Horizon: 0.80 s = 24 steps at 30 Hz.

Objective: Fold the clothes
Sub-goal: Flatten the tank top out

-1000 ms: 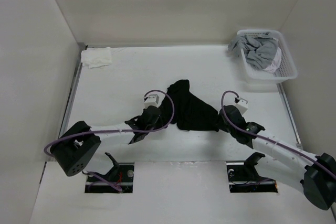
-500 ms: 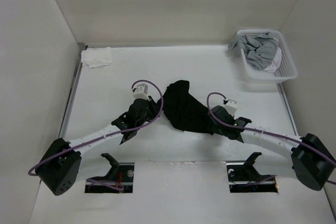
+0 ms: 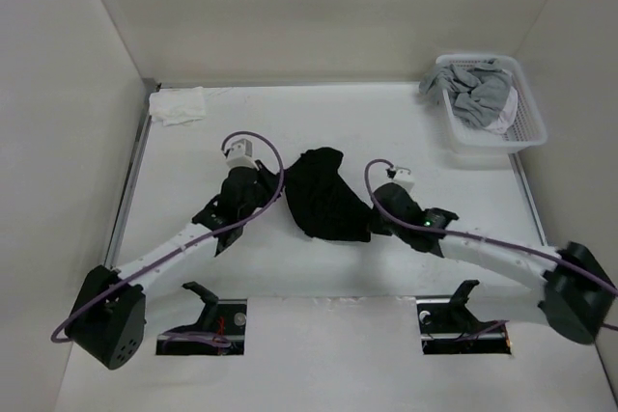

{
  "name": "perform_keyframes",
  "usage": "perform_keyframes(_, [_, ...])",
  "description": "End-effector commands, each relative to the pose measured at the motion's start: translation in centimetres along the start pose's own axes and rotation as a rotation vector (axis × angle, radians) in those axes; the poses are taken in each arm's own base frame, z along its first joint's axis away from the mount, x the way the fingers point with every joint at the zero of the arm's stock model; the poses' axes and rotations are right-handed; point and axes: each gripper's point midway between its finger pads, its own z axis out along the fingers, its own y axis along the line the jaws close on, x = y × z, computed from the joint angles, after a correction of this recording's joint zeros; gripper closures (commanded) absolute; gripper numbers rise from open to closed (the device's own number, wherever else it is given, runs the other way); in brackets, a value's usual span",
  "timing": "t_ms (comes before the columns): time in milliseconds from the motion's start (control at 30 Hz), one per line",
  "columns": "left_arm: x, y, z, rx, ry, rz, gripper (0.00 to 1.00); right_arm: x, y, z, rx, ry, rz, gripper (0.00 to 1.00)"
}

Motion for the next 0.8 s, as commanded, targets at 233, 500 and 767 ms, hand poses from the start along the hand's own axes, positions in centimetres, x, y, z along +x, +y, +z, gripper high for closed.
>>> perform_keyframes(233, [-23.5, -9.7, -13.2, 0.317, -0.614, -0.228, 0.96, -15.1, 10.1, -27.1, -0.686, -0.498, 0.014, 0.98])
perform_keyframes(500, [-26.8, -11.6, -19.4, 0.384, -0.712, -0.213, 0.94, -15.1, 11.3, -33.9, -0.9, -0.532, 0.017, 0.97])
perform_keyframes(767, [-18.5, -5.3, -8.7, 0.17, -0.454, -0.19, 0.84, -15.1, 11.9, -23.4, -0.725, -0.449, 0.062, 0.97])
